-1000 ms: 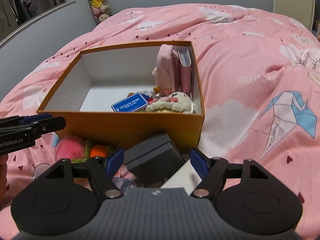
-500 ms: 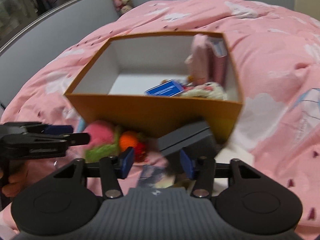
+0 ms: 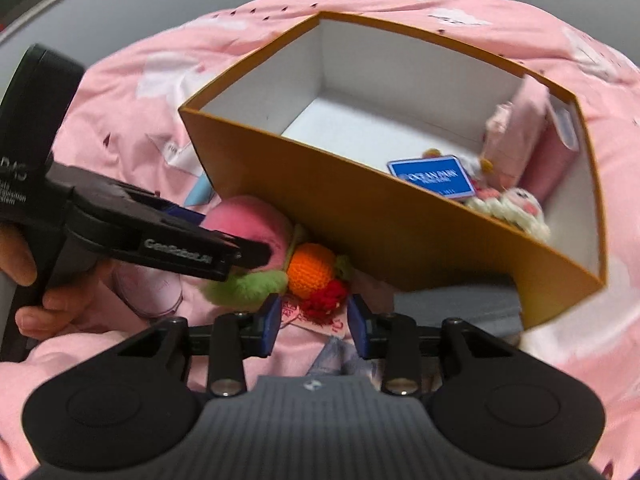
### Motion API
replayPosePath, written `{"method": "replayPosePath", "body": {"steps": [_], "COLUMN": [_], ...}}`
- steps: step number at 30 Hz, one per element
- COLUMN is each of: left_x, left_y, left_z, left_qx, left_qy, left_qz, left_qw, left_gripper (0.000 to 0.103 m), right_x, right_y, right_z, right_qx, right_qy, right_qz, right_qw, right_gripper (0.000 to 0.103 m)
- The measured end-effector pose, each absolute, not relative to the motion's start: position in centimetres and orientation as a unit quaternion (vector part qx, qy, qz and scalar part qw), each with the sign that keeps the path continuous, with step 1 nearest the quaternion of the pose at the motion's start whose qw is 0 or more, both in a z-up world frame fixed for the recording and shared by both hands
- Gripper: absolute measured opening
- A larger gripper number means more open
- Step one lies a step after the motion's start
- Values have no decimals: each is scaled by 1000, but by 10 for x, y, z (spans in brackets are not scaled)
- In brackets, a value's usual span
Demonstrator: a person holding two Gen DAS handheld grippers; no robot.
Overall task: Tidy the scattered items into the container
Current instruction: 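Grasp the pink pompom with the left gripper while the right grasps the orange crocheted ball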
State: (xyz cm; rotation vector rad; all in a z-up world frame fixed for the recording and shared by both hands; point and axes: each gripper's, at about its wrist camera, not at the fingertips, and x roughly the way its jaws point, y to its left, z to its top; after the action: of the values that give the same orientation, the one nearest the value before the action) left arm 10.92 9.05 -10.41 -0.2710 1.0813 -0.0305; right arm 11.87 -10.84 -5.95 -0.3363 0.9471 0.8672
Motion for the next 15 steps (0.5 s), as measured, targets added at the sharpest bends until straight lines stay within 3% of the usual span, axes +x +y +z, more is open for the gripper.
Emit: {"method": "replayPosePath", "body": {"steps": [9,11,15], "left_x": [109,104,102], "left_y": [89,90,99], "left_z": [-104,-98,-93], "left_qx": [-120,-111,-116], "left_qy": [522,521,516], "left_qz": [-9,-2,2], "left_qw": [845,846,848], "left_gripper": [47,38,36], "right_x": [126,128,135], "right_y": [-91,-89,-82], "right_z": [-71,-71,-73], "right_qx": [-207,-213,-218], "right_qy": [431,426,425], "right_qz": [416,418,417], "right_qw": [774,773,773], "right_gripper": [40,40,40]}}
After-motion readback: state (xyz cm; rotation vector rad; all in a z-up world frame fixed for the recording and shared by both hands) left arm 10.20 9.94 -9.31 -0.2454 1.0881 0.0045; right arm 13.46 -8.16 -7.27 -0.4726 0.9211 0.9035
